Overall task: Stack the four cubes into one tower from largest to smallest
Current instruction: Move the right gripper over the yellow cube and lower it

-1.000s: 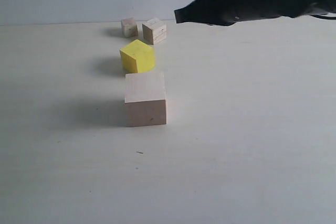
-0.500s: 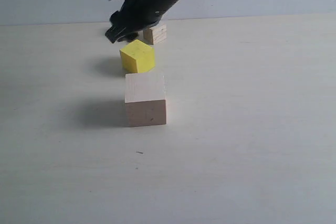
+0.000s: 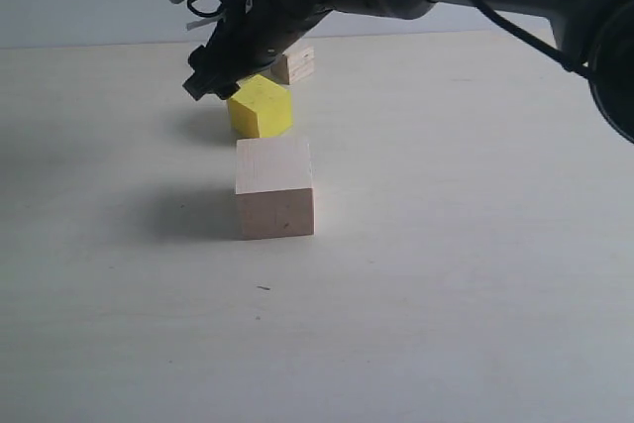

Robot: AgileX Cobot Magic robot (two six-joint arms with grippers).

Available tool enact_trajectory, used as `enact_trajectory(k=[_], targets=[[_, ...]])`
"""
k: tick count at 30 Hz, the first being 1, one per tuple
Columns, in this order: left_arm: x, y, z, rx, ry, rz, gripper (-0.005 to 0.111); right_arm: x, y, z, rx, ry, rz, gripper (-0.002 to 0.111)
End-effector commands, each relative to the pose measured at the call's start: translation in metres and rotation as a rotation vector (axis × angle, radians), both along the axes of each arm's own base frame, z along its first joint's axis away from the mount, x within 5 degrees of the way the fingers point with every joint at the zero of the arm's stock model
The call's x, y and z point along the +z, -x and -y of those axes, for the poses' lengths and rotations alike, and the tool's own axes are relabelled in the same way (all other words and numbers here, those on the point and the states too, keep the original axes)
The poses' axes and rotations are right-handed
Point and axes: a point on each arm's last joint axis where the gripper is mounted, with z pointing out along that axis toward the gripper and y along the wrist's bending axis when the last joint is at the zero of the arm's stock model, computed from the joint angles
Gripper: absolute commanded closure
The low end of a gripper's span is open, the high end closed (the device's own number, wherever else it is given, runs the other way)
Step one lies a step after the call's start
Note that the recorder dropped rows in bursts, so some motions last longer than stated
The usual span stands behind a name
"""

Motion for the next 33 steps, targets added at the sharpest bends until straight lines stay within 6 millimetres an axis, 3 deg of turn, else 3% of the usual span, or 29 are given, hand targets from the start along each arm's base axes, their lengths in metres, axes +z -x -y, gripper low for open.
enact_trajectory(k=[1,9,17,33], targets=[[-0.001,0.000,0.001,-0.006,0.003,0.009,0.107,-0.004,-0.005,0.002,-0.075,0.010,0.002,0.036],[-0.001,0.000,0.001,-0.015,0.000,0.009,0.107,-0.009,-0.009,0.006,-0.128,0.039,0.020,0.036],[-0.001,0.000,0.001,-0.018,-0.006,0.009,0.107,-0.031,-0.015,0.003,-0.146,0.049,-0.004,0.036],[0.000,0.000,0.002,-0.024,-0.007,0.010,0.107,-0.053,-0.026,0.016,-0.198,0.078,-0.030,0.036]])
